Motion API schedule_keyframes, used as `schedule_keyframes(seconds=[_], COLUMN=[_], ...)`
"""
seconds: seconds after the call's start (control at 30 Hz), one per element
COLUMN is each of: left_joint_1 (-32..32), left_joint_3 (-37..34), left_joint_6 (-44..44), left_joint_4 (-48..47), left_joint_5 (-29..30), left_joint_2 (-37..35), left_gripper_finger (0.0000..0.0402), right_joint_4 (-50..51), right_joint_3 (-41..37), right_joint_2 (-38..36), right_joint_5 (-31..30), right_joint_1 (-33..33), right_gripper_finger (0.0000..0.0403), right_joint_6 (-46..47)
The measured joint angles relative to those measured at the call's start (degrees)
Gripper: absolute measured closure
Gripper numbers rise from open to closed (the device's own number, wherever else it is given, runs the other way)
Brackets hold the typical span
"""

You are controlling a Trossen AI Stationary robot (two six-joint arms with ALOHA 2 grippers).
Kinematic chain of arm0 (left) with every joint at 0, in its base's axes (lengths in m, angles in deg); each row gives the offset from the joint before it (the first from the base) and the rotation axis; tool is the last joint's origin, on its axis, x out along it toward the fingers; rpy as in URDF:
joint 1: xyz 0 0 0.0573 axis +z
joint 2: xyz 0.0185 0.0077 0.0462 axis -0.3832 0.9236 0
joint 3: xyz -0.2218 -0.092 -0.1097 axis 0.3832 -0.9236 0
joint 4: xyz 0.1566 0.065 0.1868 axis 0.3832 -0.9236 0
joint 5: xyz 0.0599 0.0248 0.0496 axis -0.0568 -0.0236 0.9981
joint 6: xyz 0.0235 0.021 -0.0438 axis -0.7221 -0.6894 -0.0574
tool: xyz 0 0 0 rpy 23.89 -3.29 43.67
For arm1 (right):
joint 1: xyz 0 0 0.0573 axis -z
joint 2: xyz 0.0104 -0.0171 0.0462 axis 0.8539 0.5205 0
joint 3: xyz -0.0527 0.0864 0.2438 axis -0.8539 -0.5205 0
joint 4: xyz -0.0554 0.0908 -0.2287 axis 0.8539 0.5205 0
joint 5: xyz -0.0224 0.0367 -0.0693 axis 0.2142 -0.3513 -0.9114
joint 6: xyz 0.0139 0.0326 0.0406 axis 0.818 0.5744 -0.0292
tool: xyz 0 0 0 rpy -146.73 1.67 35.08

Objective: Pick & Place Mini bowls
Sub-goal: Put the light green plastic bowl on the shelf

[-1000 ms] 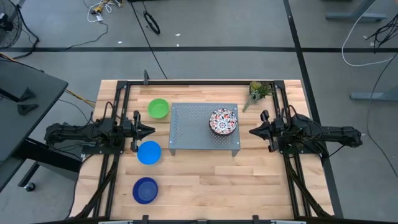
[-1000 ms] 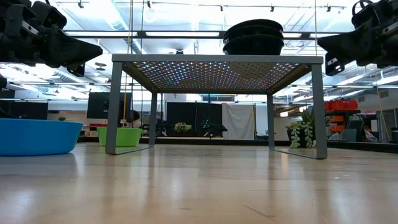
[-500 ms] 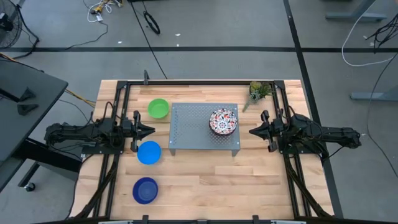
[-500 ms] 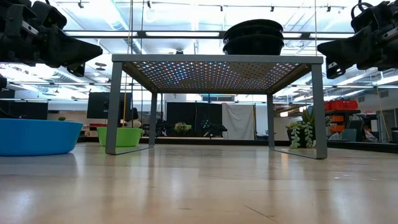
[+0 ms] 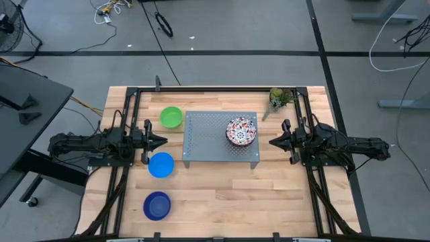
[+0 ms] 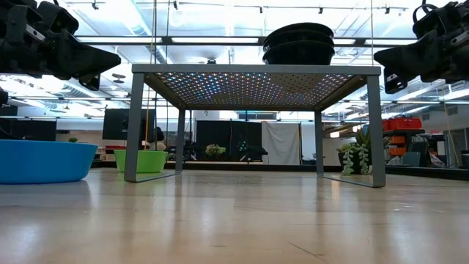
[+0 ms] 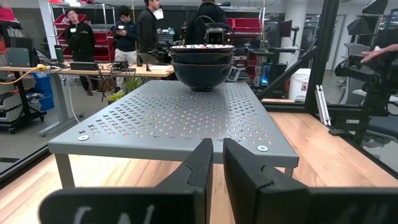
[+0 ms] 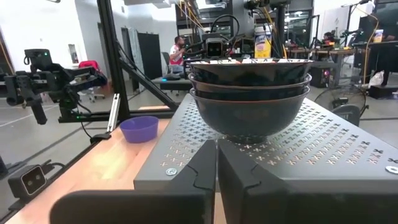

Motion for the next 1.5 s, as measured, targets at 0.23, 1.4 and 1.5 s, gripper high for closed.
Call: schedule_keyframes(seconds=[0.23, 1.4, 1.5], left_joint_1=[0.0, 0.0, 0.0], left_joint_3=[0.0, 0.0, 0.0], left_joint_6=[0.0, 0.0, 0.0], left_joint_4=[0.0, 0.0, 0.0], left_joint_5=[0.0, 0.0, 0.0], left_joint_2=[0.0, 0.0, 0.0], left_gripper_finger=[0.0358, 0.0358, 0.0358], right_joint_4=[0.0, -7.2, -1.9], right_joint_3=[0.0, 5.9, 9.8], right_joint_2=[0.0, 0.2, 0.8], right_joint_5=[0.0, -3.9, -3.9], right_joint_1=[0.0, 0.0, 0.0], right_gripper_finger=[0.0382, 0.0402, 0.0402], right_joint_6=[1.7, 6.4, 7.8])
